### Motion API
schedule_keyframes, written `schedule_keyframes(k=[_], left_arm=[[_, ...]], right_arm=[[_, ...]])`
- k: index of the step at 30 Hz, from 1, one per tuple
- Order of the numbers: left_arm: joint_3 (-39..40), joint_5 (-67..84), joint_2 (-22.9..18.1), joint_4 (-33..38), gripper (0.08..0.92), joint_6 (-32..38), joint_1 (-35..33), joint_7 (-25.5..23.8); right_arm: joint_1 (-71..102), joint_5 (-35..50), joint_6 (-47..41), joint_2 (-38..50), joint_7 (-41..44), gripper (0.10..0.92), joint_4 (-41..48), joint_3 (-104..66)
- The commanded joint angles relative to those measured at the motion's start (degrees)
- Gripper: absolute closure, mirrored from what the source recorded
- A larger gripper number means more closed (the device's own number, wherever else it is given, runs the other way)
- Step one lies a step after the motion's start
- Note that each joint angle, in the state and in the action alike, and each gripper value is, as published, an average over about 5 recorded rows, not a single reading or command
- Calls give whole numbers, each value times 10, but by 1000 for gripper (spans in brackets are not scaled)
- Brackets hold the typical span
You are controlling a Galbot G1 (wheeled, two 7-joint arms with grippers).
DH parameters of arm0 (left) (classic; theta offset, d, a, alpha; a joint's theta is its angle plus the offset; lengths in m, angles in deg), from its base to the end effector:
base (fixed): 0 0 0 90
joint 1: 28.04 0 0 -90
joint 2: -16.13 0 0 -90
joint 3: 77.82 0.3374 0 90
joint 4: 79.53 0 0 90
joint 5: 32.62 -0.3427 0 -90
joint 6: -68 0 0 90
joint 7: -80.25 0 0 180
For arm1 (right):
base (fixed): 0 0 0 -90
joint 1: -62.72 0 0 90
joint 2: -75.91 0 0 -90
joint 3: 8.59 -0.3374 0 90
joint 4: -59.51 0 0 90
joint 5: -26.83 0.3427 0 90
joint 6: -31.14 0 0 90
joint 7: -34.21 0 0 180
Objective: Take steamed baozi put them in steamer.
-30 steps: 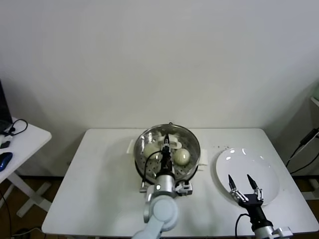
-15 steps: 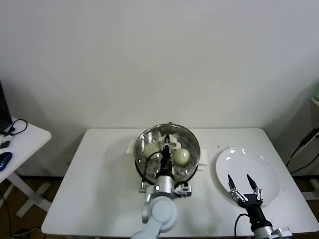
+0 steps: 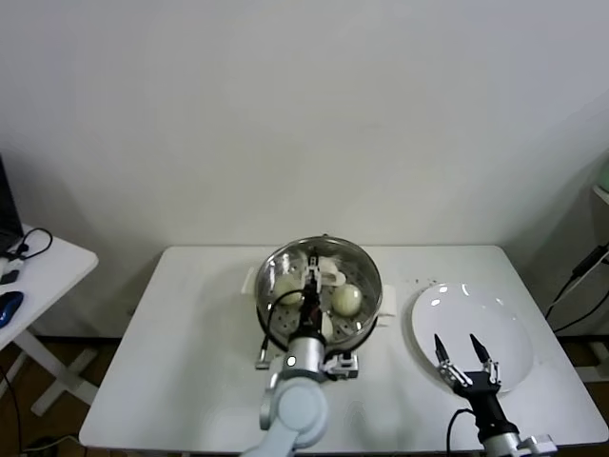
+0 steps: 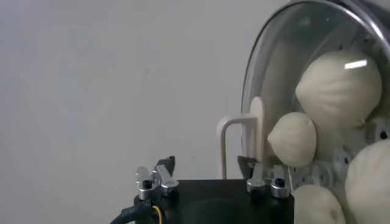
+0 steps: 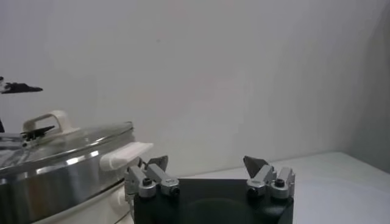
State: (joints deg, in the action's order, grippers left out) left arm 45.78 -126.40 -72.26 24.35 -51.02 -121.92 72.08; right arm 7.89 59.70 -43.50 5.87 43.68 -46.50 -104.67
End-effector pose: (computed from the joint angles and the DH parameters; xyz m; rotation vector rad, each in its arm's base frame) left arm 0.2589 -0.1769 -0.2784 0.0503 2.2099 2.1255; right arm 0.1431 -0.1157 -0.3656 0.1595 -3.0911 -0.3169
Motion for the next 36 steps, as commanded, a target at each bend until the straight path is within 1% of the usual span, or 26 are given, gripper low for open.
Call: schedule_keyframes(k=[1,4,6,11,18,25,28,30,32,34,36], left_arm=[[-10,25,44,60,268,4,-16,2],[-15,31,53,83,202,5,-22,4],[-18,33,60,99,184,7,-26,3],[-23,46,84,133,177,9,-38,-4],[-41,72,130,174,177,14,-68,-4],[-99,113,175,218,177,25,-110,9],[-141,159,189,230,177,35,-132,34],[-163,222,196,231,177,41,-142,60],[-180,332,198,229,177,48,-148,100],[-192,456,195,223,177,57,-149,153],[-213,575,186,211,177,91,-150,192]], right_arm=[[0,-1,0,-1,1,203,0,2],[1,-1,1,-2,1,203,0,3],[1,-2,0,-2,1,203,0,4],[1,-2,-2,-2,2,203,-2,4],[1,-2,-3,-2,3,203,0,6],[-1,-2,-2,-5,4,203,-2,8],[-2,-3,-2,-5,4,203,0,10],[-2,-3,-2,-6,4,203,1,11],[-3,-6,-3,-6,4,203,2,13],[-4,-10,-3,-7,5,203,1,14],[-4,-15,-2,-8,4,203,1,14]])
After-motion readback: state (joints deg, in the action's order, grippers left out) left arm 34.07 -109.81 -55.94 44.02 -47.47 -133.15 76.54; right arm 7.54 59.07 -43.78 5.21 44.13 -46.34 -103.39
